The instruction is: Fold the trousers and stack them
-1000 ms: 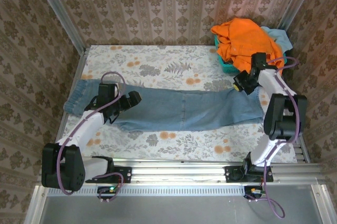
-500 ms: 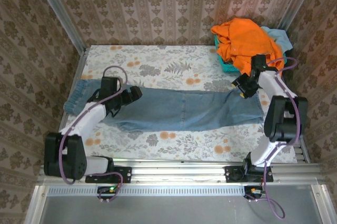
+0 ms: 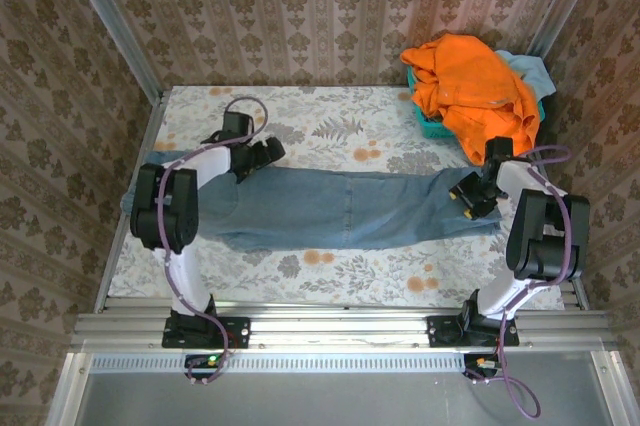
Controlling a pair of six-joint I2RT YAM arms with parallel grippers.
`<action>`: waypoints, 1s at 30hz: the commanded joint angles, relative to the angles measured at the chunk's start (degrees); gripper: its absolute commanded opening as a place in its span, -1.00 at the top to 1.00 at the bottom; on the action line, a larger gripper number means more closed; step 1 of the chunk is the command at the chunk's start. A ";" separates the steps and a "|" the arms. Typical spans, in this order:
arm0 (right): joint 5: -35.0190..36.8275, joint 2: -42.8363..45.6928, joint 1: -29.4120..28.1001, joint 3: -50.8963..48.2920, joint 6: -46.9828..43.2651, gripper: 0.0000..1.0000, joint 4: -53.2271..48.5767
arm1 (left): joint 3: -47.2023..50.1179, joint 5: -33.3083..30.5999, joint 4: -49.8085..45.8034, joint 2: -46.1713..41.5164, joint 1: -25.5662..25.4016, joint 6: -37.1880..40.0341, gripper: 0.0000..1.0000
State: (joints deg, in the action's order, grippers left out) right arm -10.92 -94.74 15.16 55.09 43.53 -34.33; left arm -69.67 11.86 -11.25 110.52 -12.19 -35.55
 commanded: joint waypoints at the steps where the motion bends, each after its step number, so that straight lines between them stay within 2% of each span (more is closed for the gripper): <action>1: 1.60 -0.98 3.05 -2.74 0.92 -0.01 2.07 | 2.01 -0.09 2.12 2.29 5.12 -3.75 -0.90; 5: 1.63 1.32 7.00 -6.56 1.41 0.00 3.04 | 3.09 -1.44 2.47 3.38 9.55 -6.37 -0.89; 11: 2.61 3.68 10.71 -7.69 0.47 0.00 1.32 | 2.02 -2.00 1.88 4.12 12.93 -7.23 -0.88; 15: -0.20 3.67 11.12 -7.60 -0.05 0.02 2.13 | 0.55 -2.51 0.83 4.18 14.60 -6.30 -0.88; 18: -5.38 5.69 10.30 -5.89 -1.70 0.04 2.32 | -1.45 1.83 -0.47 3.14 15.68 -4.97 -0.88; 21: -4.28 9.71 8.33 -2.04 -7.24 0.00 -1.12 | -3.84 3.38 -4.18 -0.69 14.42 -1.45 -0.90; 24: 0.60 12.29 7.99 0.01 -11.45 -0.07 -1.96 | -4.71 -1.30 -8.69 -6.08 12.07 1.75 -0.96; 27: 0.38 8.59 5.43 0.78 -12.90 -0.11 -1.22 | -2.80 -3.67 -9.92 -9.79 7.64 2.93 -0.98; 30: 4.21 1.66 -2.19 5.70 -14.79 -0.09 -4.78 | -0.20 -3.45 -10.30 -11.88 3.89 3.13 -0.98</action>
State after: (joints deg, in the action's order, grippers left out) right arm -11.11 -87.46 18.61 57.98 32.69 -34.74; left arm -72.14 10.39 -18.13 101.06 -4.95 -35.31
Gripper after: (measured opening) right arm 0.548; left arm 0.991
